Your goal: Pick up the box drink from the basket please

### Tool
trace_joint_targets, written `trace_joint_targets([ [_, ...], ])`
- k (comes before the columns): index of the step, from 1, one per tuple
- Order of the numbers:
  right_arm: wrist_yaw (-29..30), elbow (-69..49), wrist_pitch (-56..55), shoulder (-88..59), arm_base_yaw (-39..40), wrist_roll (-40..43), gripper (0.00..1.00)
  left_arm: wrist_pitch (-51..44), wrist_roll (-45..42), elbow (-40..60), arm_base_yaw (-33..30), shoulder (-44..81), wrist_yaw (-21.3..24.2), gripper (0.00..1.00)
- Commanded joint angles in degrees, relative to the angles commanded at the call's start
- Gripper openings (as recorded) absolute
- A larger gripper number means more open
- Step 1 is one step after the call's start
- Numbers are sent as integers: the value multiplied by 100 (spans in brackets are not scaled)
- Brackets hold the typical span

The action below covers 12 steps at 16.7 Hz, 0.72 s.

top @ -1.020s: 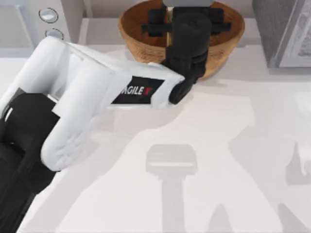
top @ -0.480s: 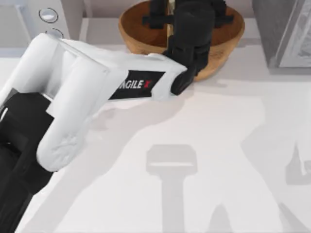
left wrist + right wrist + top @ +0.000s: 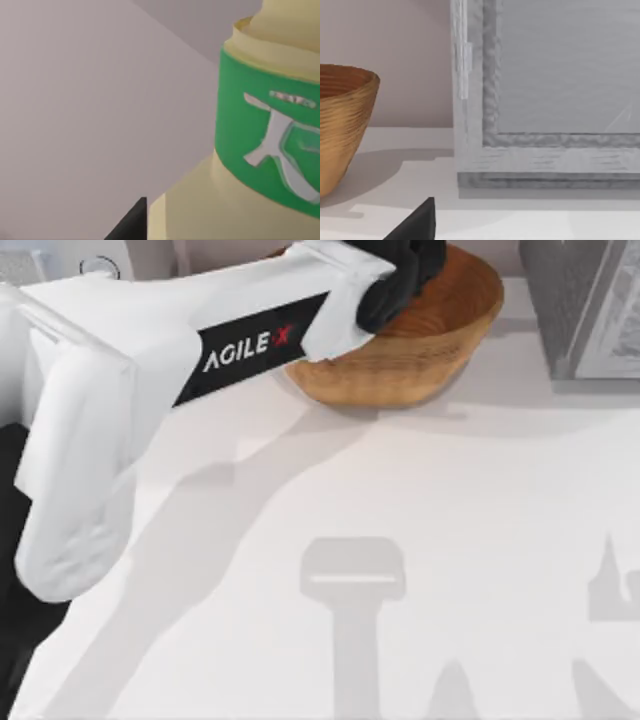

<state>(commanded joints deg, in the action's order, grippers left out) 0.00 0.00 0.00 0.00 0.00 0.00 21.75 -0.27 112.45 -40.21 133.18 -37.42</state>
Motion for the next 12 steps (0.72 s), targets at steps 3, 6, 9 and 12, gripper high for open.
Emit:
trace_joint_targets([
  [3, 0, 0, 0, 0, 0, 0, 100, -409, 2, 237, -7, -150, 2, 0],
  [6, 0, 0, 0, 0, 0, 0, 100, -452, 2, 261, -8, -164, 2, 0],
  [9, 0, 0, 0, 0, 0, 0, 100, -436, -8, 247, 1, -143, -2, 0],
  [12, 0, 0, 0, 0, 0, 0, 100, -528, -31, -65, 112, -432, 113, 0],
])
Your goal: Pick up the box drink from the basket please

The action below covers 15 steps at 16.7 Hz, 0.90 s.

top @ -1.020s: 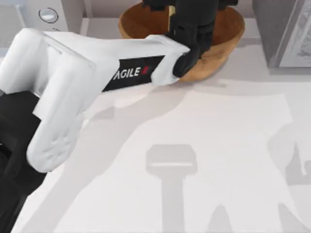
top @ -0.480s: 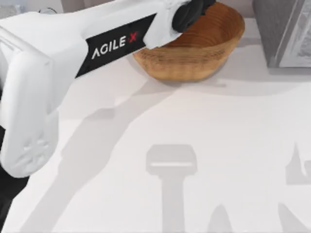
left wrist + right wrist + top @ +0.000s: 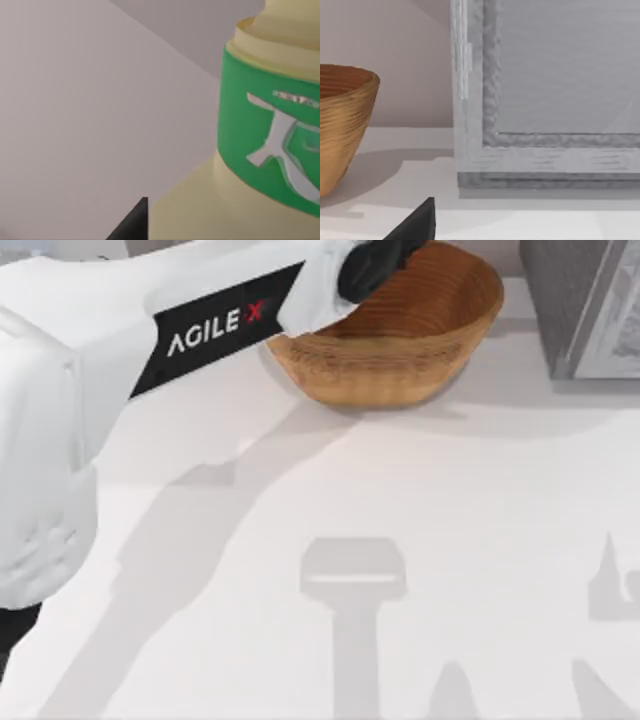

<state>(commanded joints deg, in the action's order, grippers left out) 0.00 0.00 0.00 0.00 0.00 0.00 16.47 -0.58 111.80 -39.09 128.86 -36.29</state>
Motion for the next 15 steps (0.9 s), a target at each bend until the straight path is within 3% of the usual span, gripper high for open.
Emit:
trace_joint_targets([
  [6, 0, 0, 0, 0, 0, 0, 100, -291, 10, -1914, 687, -2122, 625, 0],
  [15, 0, 0, 0, 0, 0, 0, 100, -940, 49, -6841, 2331, -8206, 2131, 0],
])
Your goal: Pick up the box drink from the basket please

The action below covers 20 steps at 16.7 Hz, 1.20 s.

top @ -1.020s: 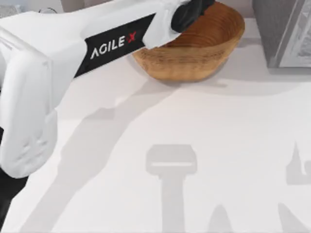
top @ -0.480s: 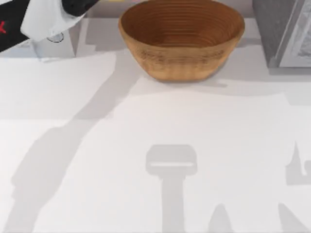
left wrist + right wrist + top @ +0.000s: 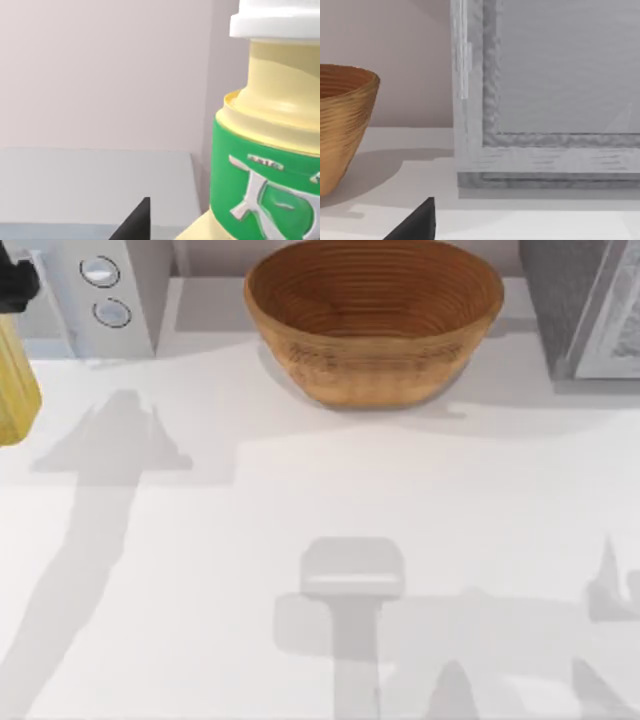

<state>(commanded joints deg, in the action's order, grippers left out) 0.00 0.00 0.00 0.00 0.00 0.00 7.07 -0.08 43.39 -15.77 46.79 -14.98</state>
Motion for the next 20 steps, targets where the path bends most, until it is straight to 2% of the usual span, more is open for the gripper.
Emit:
trace_joint_targets([
  [5, 0, 0, 0, 0, 0, 0, 100, -400, 3, -2669, 894, -2941, 848, 0],
  [9, 0, 0, 0, 0, 0, 0, 100, -632, 6, -3971, 1409, -4291, 1338, 0],
  [12, 0, 0, 0, 0, 0, 0, 100, -706, 8, -4332, 1574, -4672, 1495, 0],
  [20, 0, 0, 0, 0, 0, 0, 100, -547, -35, -4350, 1544, -4462, 1389, 0],
])
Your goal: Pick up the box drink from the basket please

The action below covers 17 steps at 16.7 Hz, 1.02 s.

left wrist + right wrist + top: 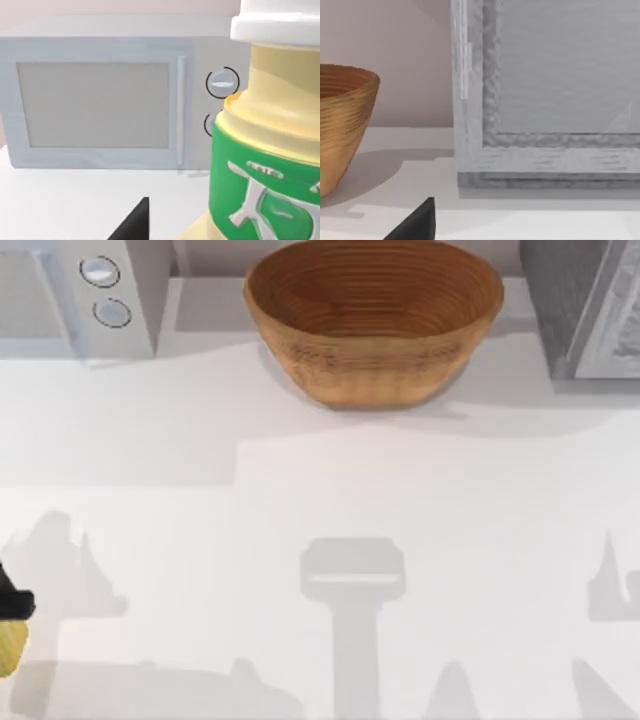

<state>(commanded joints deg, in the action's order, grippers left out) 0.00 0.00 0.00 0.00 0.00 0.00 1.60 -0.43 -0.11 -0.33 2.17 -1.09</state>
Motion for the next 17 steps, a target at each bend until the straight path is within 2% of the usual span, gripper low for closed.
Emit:
trace_joint_targets([
  [4, 0, 0, 0, 0, 0, 0, 100, 864, -72, 53, -53, 870, -502, 0],
  [13, 0, 0, 0, 0, 0, 0, 100, 3902, -279, 411, -187, 3636, -2192, 0],
  [17, 0, 0, 0, 0, 0, 0, 100, 4803, -346, 517, -228, 4473, -2692, 0],
])
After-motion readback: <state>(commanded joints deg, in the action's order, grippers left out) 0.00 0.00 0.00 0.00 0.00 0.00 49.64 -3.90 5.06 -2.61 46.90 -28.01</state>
